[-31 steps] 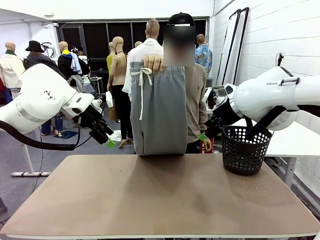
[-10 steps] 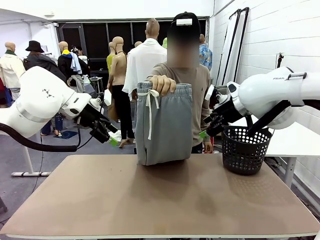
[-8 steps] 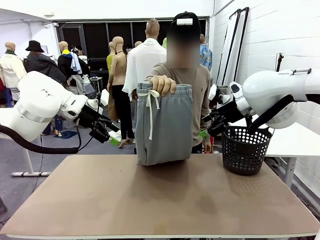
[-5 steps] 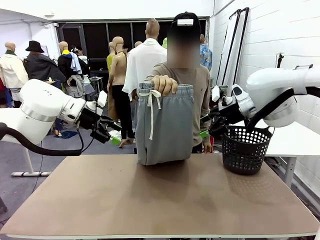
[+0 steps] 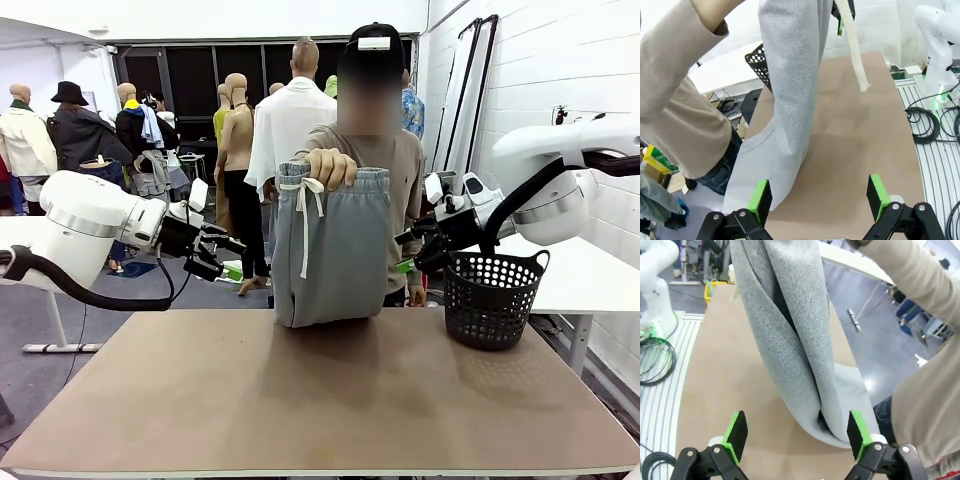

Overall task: Fold the training pants.
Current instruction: Grab both ends of the Training pants handed by a person.

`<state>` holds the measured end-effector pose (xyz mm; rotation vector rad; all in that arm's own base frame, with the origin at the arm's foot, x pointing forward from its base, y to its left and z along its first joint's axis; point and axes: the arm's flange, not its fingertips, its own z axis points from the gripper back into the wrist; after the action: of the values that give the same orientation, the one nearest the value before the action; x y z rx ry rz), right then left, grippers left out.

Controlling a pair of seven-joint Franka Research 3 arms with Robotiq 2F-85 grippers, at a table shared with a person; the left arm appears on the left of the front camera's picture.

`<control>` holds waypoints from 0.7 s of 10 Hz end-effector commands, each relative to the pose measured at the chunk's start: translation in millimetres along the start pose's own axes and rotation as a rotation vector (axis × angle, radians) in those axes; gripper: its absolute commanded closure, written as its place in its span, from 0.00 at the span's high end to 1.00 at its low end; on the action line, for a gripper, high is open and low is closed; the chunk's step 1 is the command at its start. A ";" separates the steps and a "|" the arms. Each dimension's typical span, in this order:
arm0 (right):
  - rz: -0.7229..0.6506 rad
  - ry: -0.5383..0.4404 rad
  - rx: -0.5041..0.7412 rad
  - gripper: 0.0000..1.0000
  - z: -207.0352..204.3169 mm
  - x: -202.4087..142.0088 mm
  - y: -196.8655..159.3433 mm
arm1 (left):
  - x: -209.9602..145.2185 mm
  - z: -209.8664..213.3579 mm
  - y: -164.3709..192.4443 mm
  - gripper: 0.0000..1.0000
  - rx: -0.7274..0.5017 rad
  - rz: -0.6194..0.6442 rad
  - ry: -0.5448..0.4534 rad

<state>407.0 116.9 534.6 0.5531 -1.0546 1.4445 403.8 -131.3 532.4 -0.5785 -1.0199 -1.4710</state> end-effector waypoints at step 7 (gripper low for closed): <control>0.047 -0.153 -0.016 1.00 -1.4 -7.5 -2.5 | -11.0 -8.0 17.6 1.00 0.007 -0.097 -0.187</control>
<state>402.4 115.9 537.8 0.6100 -1.1430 1.4437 415.8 -132.9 529.7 -0.6573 -1.1528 -1.4861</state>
